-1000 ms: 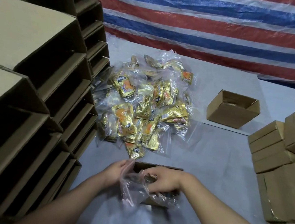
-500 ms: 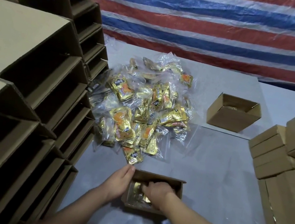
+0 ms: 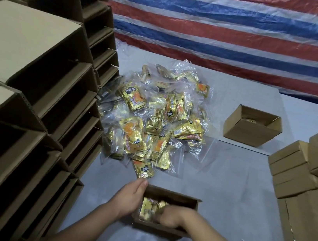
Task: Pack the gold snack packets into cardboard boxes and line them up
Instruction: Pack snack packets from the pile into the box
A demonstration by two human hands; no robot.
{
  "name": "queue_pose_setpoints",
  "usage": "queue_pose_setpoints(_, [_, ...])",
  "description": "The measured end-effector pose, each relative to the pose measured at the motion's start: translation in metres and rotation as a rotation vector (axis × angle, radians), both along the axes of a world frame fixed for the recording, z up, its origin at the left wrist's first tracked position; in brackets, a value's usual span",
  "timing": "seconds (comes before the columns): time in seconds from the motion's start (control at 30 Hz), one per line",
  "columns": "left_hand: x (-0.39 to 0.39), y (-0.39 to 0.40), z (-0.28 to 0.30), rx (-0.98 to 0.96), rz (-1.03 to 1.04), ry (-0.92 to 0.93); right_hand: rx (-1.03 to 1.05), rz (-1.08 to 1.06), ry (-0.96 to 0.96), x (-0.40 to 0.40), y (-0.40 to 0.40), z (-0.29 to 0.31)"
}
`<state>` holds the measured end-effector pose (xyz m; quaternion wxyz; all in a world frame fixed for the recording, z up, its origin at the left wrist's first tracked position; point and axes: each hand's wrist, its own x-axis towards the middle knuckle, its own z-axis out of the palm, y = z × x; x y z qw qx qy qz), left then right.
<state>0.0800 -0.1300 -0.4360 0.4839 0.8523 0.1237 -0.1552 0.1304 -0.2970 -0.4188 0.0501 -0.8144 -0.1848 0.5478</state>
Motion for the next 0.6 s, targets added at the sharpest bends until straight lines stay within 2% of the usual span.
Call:
queue_pose_setpoints(0.07, [-0.001,-0.003,-0.001,0.031,-0.034,-0.019,-0.061,0.018,0.036,-0.005,0.006,-0.003])
queue_pose_setpoints(0.13, [0.001,-0.003,-0.001,0.032,-0.037,-0.021,-0.048,-0.053,0.030,-0.005,0.010,0.000])
queue_pose_setpoints(0.33, [0.012,0.005,0.006,-0.055,0.006,0.019,0.196,-0.253,-0.068,0.014,-0.013,0.045])
queue_pose_setpoints(0.43, [0.041,0.003,0.016,0.004,0.068,-0.041,0.502,-0.647,0.019,0.033,-0.027,0.067])
queue_pose_setpoints(0.5, [0.070,-0.002,0.021,0.126,0.084,-0.100,0.672,-0.941,-0.023,0.058,-0.034,0.074])
queue_pose_setpoints(0.6, [0.113,-0.008,0.022,0.345,0.133,-0.116,0.714,-1.177,-0.155,0.091,-0.040,0.069])
